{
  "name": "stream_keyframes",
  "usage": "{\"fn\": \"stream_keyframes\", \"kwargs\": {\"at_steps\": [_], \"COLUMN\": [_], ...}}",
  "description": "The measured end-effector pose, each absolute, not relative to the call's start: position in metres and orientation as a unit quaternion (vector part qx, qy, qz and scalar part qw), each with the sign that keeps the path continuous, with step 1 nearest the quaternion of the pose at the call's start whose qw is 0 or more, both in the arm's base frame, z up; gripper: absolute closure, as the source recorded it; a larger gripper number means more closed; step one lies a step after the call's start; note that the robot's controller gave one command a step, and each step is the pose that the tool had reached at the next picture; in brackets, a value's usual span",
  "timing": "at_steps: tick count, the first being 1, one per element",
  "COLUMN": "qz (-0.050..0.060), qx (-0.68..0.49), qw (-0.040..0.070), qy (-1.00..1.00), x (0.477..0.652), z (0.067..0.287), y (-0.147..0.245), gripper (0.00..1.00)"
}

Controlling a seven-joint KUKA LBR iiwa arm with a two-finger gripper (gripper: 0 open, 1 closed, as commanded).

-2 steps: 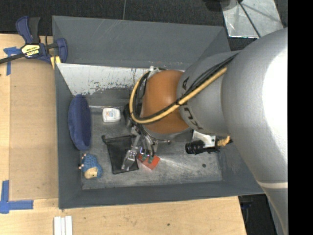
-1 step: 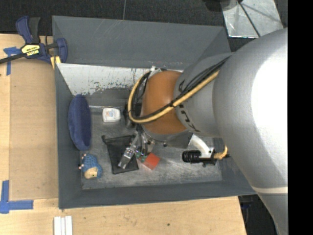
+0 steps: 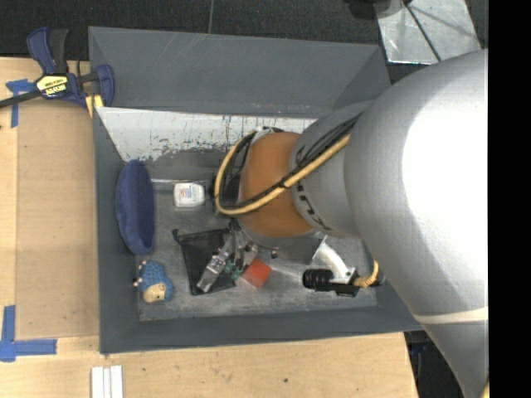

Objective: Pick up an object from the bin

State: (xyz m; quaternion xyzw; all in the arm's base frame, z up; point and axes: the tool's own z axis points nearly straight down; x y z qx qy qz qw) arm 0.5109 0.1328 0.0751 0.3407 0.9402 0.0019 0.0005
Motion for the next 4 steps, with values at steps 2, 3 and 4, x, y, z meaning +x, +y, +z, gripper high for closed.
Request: {"fn": "stream_keyframes", "kwargs": {"at_steps": [2,3,4], "qz": [0.004,0.002,0.002], "qx": [0.342,0.341,0.340], "qw": [0.010,0.003,0.003], "qy": [0.940,0.940,0.941], "x": [0.517,0.519,0.521], "z": [0.081,0.132,0.189], "y": [0.131,0.130,0.130], "gripper": [1.00,1.00,1.00]}}
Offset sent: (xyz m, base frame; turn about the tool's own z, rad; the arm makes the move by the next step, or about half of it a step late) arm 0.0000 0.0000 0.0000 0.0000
